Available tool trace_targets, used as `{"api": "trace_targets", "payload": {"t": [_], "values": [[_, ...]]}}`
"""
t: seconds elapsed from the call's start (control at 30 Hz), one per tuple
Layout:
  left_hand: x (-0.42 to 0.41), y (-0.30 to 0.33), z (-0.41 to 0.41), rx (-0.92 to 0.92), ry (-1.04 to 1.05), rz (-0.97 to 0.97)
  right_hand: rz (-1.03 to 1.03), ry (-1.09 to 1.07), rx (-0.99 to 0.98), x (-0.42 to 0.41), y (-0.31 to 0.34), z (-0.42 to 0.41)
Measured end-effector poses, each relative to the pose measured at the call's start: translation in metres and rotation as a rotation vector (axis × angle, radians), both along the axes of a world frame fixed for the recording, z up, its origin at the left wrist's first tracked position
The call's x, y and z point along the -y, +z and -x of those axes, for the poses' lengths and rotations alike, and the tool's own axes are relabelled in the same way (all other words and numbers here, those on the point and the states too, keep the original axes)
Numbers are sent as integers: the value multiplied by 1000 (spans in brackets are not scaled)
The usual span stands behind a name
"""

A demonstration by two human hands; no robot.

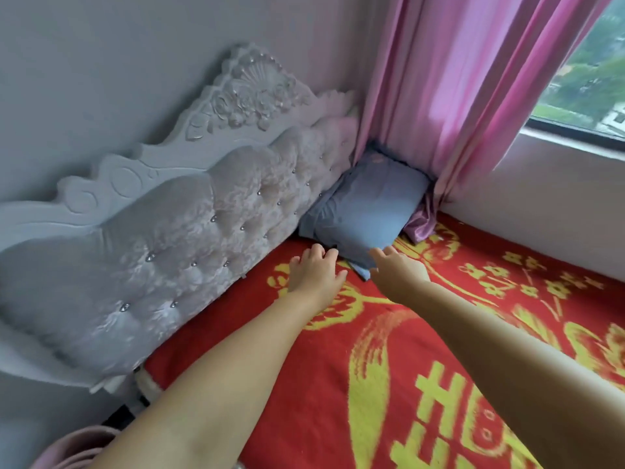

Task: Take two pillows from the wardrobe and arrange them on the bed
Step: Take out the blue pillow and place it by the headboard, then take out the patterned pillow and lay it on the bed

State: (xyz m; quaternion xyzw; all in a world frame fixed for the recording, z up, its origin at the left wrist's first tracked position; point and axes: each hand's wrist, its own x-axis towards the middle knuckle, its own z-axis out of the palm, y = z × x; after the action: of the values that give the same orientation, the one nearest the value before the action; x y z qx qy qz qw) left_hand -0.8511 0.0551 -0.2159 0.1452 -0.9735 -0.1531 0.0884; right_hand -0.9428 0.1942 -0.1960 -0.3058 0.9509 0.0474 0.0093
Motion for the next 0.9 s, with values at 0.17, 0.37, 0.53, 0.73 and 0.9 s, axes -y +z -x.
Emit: {"api": "trace_targets", "payload": {"t": [0.17,0.37,0.53,0.73,0.9], "values": [[-19,-20,-57,105,102,-11,-39,-7,15,-38,-6,-34],[-38,-14,-164,84,319,31,-11,216,15,-52,-10,-116],[-106,-32,-282,109,525,-18,-11,464,53,-81,-21,-214],[-175,-46,-413,127,695,-120,-7,687,170,-106,-41,-327],[-205,-56,-525,193,837,-218,-90,868,244,-103,-52,-422]]}}
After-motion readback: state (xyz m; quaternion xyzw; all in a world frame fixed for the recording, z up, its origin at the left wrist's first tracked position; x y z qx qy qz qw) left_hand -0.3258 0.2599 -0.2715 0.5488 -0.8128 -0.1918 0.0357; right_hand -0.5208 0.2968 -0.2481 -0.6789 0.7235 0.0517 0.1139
